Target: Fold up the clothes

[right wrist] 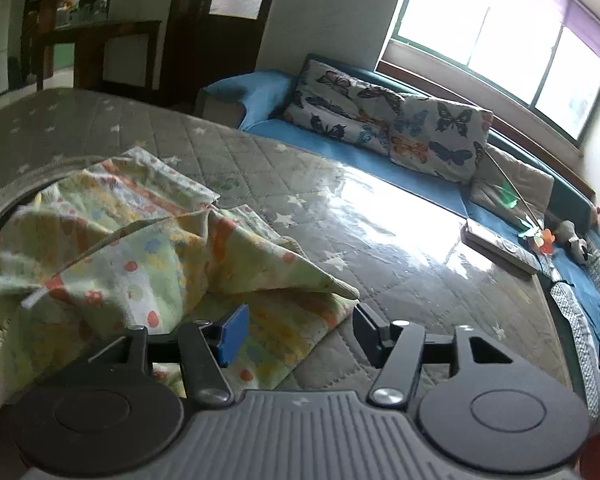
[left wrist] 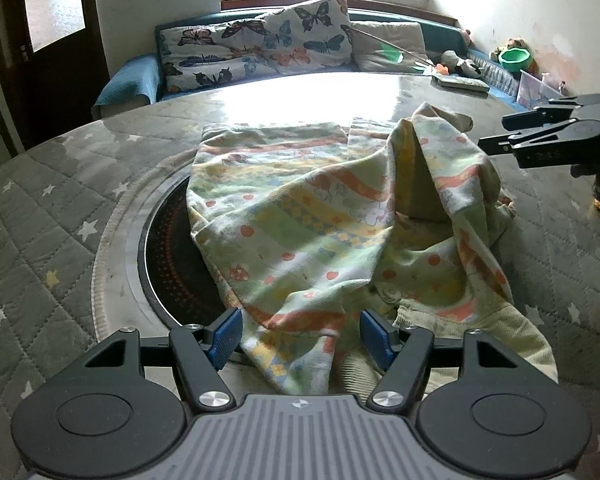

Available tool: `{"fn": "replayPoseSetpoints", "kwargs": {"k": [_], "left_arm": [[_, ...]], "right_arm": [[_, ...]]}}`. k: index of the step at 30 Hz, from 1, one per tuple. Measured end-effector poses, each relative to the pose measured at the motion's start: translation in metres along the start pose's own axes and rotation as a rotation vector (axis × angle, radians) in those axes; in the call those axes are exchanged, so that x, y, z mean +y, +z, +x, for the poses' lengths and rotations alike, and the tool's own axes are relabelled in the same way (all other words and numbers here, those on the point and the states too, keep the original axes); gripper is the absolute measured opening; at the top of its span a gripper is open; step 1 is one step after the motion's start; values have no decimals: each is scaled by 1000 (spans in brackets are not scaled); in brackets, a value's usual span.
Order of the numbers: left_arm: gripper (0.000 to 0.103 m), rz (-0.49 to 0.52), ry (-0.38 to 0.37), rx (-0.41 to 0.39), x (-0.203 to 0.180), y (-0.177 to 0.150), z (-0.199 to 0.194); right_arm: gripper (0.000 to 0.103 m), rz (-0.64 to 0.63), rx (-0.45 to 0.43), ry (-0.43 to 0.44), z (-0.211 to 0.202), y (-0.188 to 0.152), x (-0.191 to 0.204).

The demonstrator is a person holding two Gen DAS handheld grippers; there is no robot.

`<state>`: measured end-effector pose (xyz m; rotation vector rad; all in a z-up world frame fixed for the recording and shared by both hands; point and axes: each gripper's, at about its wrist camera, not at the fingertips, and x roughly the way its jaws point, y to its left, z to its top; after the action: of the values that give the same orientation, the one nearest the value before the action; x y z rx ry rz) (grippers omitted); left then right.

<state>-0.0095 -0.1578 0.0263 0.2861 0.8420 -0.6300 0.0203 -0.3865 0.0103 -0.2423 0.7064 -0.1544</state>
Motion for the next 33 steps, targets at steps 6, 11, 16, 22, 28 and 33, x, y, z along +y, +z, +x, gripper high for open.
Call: {"fn": "replayPoseSetpoints", "kwargs": {"k": [6, 11, 16, 22, 28, 33], "left_arm": [[68, 8, -6, 9, 0, 0, 3], [68, 8, -7, 13, 0, 0, 5], [68, 7, -9, 17, 1, 0, 6], [68, 9, -10, 20, 1, 2, 7], [68, 10, -14, 8, 1, 5, 3], [68, 15, -21, -9, 1, 9, -4]], "right_arm": [[63, -63, 4, 15, 15, 2, 5], [64, -103, -15, 45, 25, 5, 12], [64, -171, -31, 37, 34, 10, 18], [73, -336, -53, -1, 46, 18, 24], [45, -433, 2, 58, 64, 27, 31], [8, -360, 23, 58, 60, 18, 40]]}}
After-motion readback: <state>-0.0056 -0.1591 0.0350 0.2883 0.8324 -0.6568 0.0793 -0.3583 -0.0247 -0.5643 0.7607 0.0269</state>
